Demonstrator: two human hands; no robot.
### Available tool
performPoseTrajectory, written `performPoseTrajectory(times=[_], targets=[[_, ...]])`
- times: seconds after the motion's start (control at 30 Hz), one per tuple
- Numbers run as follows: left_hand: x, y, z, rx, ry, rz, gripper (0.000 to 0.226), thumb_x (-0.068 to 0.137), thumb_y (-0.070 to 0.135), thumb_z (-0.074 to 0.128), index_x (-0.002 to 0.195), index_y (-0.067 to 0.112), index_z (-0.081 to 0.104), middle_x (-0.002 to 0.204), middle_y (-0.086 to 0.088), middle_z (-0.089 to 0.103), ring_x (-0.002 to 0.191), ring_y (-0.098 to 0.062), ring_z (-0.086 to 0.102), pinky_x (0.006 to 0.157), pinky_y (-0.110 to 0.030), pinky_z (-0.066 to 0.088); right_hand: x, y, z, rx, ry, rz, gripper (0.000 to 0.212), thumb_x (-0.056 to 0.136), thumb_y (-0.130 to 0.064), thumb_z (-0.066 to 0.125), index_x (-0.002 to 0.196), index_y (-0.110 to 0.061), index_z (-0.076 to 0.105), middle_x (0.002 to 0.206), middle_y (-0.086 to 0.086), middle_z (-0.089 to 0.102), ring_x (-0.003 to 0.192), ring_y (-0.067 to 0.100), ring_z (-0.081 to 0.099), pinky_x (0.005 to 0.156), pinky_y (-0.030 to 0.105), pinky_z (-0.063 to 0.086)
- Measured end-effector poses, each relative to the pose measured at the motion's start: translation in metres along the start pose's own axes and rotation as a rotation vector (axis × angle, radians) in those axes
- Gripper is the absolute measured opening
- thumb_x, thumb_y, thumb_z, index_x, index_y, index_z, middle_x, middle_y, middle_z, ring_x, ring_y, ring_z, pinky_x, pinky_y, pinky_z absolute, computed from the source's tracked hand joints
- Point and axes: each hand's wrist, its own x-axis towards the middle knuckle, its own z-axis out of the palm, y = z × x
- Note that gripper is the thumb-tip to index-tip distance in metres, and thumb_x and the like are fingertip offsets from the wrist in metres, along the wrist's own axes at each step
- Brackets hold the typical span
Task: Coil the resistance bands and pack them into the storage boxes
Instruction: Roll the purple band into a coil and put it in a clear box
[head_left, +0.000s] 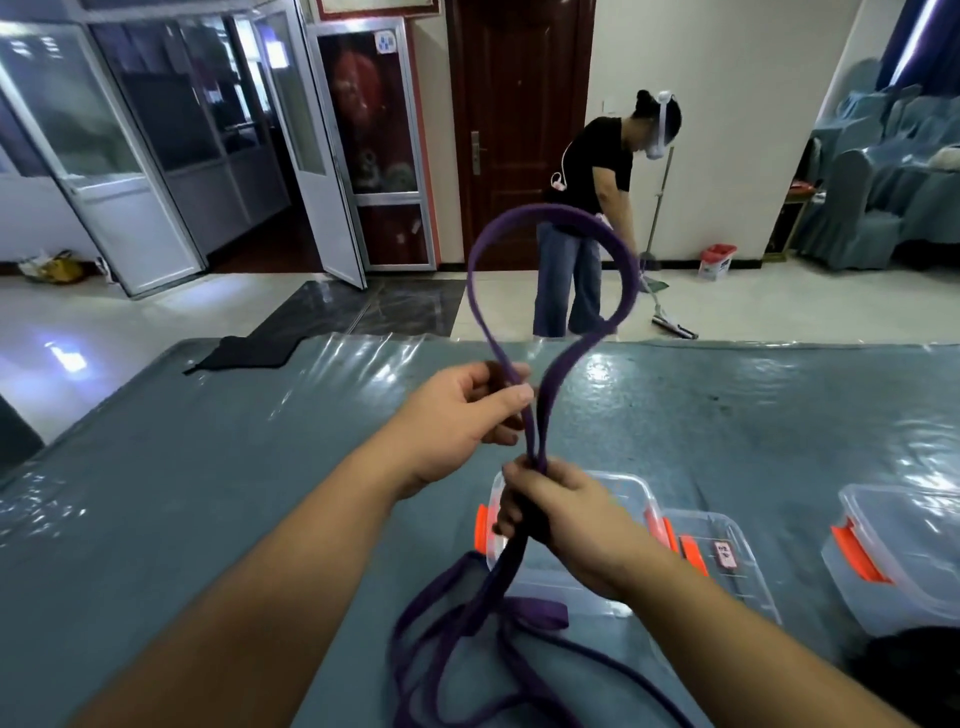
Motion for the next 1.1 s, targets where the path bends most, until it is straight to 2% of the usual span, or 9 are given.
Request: performPoseTrajectory(times=[0.17, 0.23, 0.3, 0.43, 0.63, 0.8, 0.9, 1.0, 1.1], targets=[[-0.023, -0.051, -0.011, -0.158, -0.194, -0.197, 0.037, 0.107, 0.042, 0.044, 0.124, 0.019, 0.067, 0.11, 0.001, 0.076, 0.106, -0.018, 0.069, 0.107, -0.041, 0.047, -0.003, -0.039, 0.006, 0.18, 0.023, -0.075, 0.025, 0.103, -0.017, 0.058, 0.078, -0.014, 0.06, 0.062, 0.005, 0.045, 0.06, 0.022, 0.048, 0.07, 0.036, 0.047], [-0.036, -0.079, -0.009, -0.156, -0.296, -0.243, 0.04, 0.097, 0.045, 0.057, 0.132, 0.026, 0.063, 0.128, 0.004, 0.072, 0.125, -0.014, 0.064, 0.115, -0.038, 0.043, 0.001, -0.053, 0.008, 0.265, 0.052, -0.092, 0.027, 0.103, -0.019, 0.057, 0.076, -0.015, 0.053, 0.062, 0.003, 0.041, 0.058, 0.021, 0.045, 0.068, 0.037, 0.048], [-0.049, -0.105, -0.001, -0.015, -0.425, -0.28, 0.05, 0.089, 0.034, 0.073, 0.136, 0.023, 0.061, 0.14, -0.002, 0.066, 0.134, -0.017, 0.058, 0.116, -0.034, 0.043, 0.004, -0.067, 0.009, 0.351, 0.09, -0.098, 0.031, 0.103, -0.021, 0.057, 0.073, -0.016, 0.049, 0.06, 0.002, 0.037, 0.054, 0.018, 0.042, 0.066, 0.035, 0.05], [-0.068, -0.147, 0.022, 0.127, -0.485, -0.371, 0.045, 0.088, 0.007, 0.079, 0.13, 0.015, 0.066, 0.132, 0.003, 0.071, 0.125, -0.011, 0.064, 0.113, -0.032, 0.047, 0.004, -0.096, 0.007, 0.456, 0.089, -0.126, 0.039, 0.103, -0.029, 0.056, 0.067, -0.018, 0.047, 0.06, -0.002, 0.035, 0.052, 0.015, 0.04, 0.067, 0.033, 0.05], [-0.075, -0.163, 0.016, 0.202, -0.349, -0.323, 0.002, 0.097, 0.02, 0.064, 0.097, 0.022, 0.066, 0.101, -0.002, 0.077, 0.103, -0.015, 0.069, 0.108, -0.037, 0.049, -0.008, -0.115, -0.013, 0.286, 0.176, -0.195, 0.036, 0.103, -0.029, 0.057, 0.071, -0.019, 0.045, 0.062, -0.003, 0.032, 0.051, 0.012, 0.034, 0.057, 0.026, 0.04], [-0.066, -0.152, -0.012, 0.126, -0.246, -0.328, 0.021, 0.091, 0.0, 0.06, 0.085, 0.02, 0.061, 0.075, 0.008, 0.06, 0.075, -0.01, 0.055, 0.073, -0.021, 0.046, -0.019, -0.105, -0.034, 0.271, 0.221, -0.106, 0.028, 0.098, -0.028, 0.061, 0.075, -0.019, 0.047, 0.06, -0.004, 0.023, 0.049, 0.012, 0.022, 0.052, 0.025, 0.029], [-0.063, -0.156, -0.03, 0.223, -0.272, -0.371, 0.016, 0.082, 0.009, 0.065, 0.088, 0.023, 0.069, 0.082, 0.005, 0.066, 0.079, -0.012, 0.06, 0.076, -0.025, 0.051, -0.028, -0.09, -0.041, 0.096, 0.147, -0.052, 0.027, 0.099, -0.028, 0.06, 0.075, -0.019, 0.053, 0.057, -0.001, 0.025, 0.05, 0.015, 0.025, 0.052, 0.029, 0.033], [-0.061, -0.156, -0.035, 0.338, -0.399, -0.448, 0.037, 0.073, 0.015, 0.066, 0.104, 0.033, 0.074, 0.106, 0.002, 0.077, 0.099, -0.012, 0.07, 0.095, -0.033, 0.057, -0.035, -0.078, -0.04, -0.056, 0.054, -0.047, 0.012, 0.099, -0.016, 0.06, 0.092, -0.015, 0.069, 0.058, 0.005, 0.038, 0.052, 0.02, 0.036, 0.058, 0.033, 0.038], [-0.052, -0.146, -0.027, 0.102, -0.376, -0.482, 0.058, 0.079, 0.008, 0.06, 0.134, 0.026, 0.062, 0.125, 0.001, 0.074, 0.122, -0.011, 0.066, 0.111, -0.036, 0.049, -0.035, -0.067, -0.037, -0.113, 0.03, -0.034, 0.01, 0.098, -0.009, 0.061, 0.101, -0.009, 0.07, 0.059, 0.009, 0.046, 0.056, 0.022, 0.042, 0.061, 0.035, 0.038]])
